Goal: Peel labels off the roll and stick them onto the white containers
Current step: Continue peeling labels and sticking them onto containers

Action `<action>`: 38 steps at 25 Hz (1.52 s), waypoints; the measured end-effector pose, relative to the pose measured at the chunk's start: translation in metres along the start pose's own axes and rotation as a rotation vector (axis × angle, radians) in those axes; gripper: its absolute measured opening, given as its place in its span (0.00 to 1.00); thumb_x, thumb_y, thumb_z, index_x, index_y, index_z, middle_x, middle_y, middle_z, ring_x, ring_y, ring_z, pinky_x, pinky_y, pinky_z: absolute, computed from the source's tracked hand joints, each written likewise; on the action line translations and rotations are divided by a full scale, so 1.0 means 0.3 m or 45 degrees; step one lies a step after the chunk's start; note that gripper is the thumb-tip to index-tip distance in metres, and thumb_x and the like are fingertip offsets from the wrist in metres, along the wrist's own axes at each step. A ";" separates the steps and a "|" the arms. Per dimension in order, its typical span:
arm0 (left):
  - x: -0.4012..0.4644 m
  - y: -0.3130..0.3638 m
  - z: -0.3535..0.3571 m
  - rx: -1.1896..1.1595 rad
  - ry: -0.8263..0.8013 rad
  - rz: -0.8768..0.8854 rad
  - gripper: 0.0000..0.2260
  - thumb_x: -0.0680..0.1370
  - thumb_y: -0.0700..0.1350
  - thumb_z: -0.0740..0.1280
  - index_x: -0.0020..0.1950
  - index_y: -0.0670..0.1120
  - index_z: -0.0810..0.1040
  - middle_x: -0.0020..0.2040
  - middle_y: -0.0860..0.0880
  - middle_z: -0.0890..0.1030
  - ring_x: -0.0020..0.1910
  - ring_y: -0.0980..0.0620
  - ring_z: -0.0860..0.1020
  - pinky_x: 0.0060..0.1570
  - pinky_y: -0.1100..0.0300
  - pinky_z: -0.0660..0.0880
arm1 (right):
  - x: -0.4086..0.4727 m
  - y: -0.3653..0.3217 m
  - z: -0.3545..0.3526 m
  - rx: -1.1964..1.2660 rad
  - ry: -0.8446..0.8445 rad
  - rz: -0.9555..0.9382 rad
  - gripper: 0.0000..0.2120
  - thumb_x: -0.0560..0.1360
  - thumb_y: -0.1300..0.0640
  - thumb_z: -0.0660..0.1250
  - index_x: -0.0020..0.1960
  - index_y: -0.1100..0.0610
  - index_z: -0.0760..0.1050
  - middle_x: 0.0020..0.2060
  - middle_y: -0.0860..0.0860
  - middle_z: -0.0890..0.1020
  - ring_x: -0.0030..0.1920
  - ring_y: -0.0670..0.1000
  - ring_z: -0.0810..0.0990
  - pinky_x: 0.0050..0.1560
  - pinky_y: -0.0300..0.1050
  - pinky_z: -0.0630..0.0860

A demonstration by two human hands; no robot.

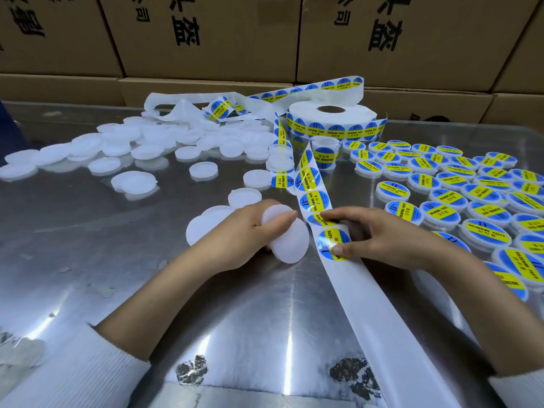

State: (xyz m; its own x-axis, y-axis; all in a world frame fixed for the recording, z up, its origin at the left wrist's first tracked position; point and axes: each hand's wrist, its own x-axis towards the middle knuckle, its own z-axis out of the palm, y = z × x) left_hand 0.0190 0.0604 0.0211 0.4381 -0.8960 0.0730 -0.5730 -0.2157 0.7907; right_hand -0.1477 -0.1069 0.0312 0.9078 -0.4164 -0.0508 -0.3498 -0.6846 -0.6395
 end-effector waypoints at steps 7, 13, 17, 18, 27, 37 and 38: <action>0.002 -0.010 -0.023 0.147 0.172 0.056 0.12 0.76 0.59 0.62 0.38 0.54 0.74 0.27 0.58 0.78 0.27 0.62 0.75 0.30 0.71 0.68 | 0.006 -0.007 0.030 0.006 0.222 -0.055 0.14 0.70 0.53 0.74 0.53 0.42 0.75 0.48 0.40 0.80 0.50 0.47 0.78 0.52 0.44 0.76; -0.006 -0.019 -0.032 0.541 0.207 0.025 0.14 0.74 0.64 0.58 0.44 0.58 0.78 0.33 0.56 0.79 0.35 0.60 0.76 0.41 0.58 0.74 | 0.009 -0.010 0.048 -0.045 0.323 -0.061 0.08 0.70 0.46 0.71 0.43 0.50 0.78 0.29 0.41 0.75 0.31 0.41 0.71 0.32 0.33 0.65; -0.006 -0.015 -0.023 0.581 0.200 0.139 0.21 0.73 0.67 0.57 0.56 0.57 0.77 0.46 0.60 0.77 0.46 0.61 0.72 0.49 0.58 0.73 | 0.004 -0.024 0.047 -0.088 0.317 -0.072 0.12 0.69 0.42 0.70 0.45 0.49 0.81 0.40 0.46 0.78 0.38 0.46 0.74 0.41 0.43 0.70; -0.009 -0.008 -0.015 0.524 0.181 0.199 0.24 0.72 0.67 0.57 0.60 0.56 0.76 0.52 0.60 0.77 0.49 0.62 0.72 0.53 0.60 0.72 | 0.003 -0.026 0.045 -0.097 0.310 -0.070 0.12 0.69 0.41 0.69 0.46 0.48 0.81 0.41 0.47 0.78 0.40 0.46 0.75 0.42 0.45 0.71; -0.024 0.050 0.048 0.266 0.311 0.661 0.06 0.73 0.39 0.71 0.49 0.46 0.84 0.45 0.50 0.81 0.45 0.51 0.79 0.45 0.49 0.75 | -0.009 -0.053 0.045 -0.141 0.219 -0.109 0.14 0.66 0.39 0.68 0.47 0.45 0.80 0.43 0.45 0.78 0.44 0.46 0.76 0.48 0.47 0.73; -0.035 0.062 0.065 0.268 0.186 0.526 0.11 0.75 0.44 0.70 0.57 0.48 0.82 0.49 0.52 0.81 0.49 0.54 0.77 0.52 0.53 0.73 | -0.016 -0.062 0.045 -0.181 0.184 -0.104 0.26 0.61 0.29 0.61 0.48 0.45 0.79 0.44 0.46 0.78 0.42 0.46 0.75 0.45 0.47 0.73; -0.035 0.062 0.064 0.264 0.186 0.539 0.10 0.75 0.43 0.71 0.55 0.48 0.83 0.49 0.52 0.81 0.49 0.53 0.78 0.51 0.52 0.74 | -0.014 -0.061 0.045 -0.174 0.192 -0.110 0.23 0.62 0.30 0.63 0.48 0.44 0.79 0.44 0.47 0.78 0.42 0.45 0.75 0.45 0.47 0.73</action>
State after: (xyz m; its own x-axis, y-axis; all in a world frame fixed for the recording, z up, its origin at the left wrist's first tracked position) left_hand -0.0096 0.0583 0.0233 0.2213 -0.8611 0.4578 -0.8408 0.0694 0.5369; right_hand -0.1420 -0.0845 0.0326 0.8944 -0.4304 0.1217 -0.3095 -0.7920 -0.5263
